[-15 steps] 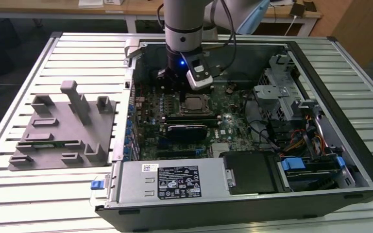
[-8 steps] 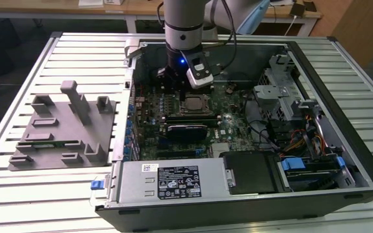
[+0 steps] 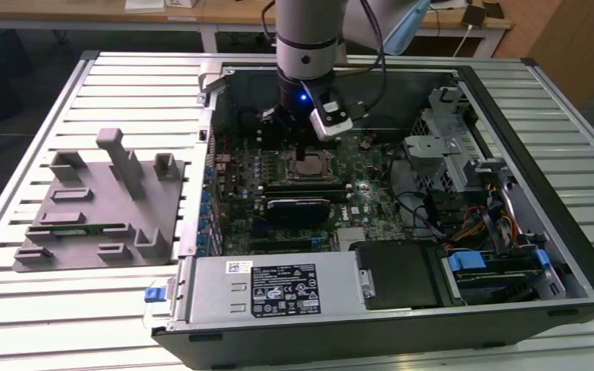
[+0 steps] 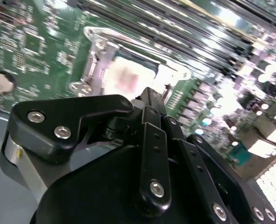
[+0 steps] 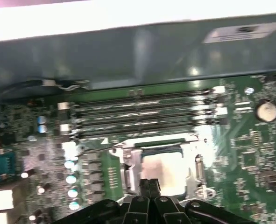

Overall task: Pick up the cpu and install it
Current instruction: 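Close the cpu cover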

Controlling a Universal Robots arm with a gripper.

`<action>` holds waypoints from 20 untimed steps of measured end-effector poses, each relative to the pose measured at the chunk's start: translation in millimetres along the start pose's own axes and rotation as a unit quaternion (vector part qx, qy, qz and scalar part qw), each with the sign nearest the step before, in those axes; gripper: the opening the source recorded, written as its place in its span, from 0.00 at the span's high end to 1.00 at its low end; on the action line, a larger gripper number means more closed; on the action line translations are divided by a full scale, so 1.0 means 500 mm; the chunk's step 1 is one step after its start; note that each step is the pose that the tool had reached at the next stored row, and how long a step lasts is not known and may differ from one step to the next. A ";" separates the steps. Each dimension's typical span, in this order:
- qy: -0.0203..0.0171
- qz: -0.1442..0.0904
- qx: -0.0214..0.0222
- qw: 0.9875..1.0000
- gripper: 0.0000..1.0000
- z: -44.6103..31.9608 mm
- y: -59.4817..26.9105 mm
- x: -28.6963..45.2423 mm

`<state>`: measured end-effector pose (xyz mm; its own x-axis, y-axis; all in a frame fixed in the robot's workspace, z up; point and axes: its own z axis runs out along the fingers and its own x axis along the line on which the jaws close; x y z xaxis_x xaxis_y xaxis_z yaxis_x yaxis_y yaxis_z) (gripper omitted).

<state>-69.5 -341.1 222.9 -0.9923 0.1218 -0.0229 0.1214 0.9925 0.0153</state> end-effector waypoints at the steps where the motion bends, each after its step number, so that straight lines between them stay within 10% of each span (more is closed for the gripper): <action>1: 0.000 0.000 0.000 1.000 0.89 0.000 0.001 -0.007; 7: 0.000 0.000 0.000 1.000 0.89 0.001 0.005 -0.042; 20: 0.000 0.000 0.000 1.000 0.89 -0.043 0.006 -0.044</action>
<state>-47.6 -341.2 244.8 -0.9923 0.1218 -0.0229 0.1215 0.9925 0.0155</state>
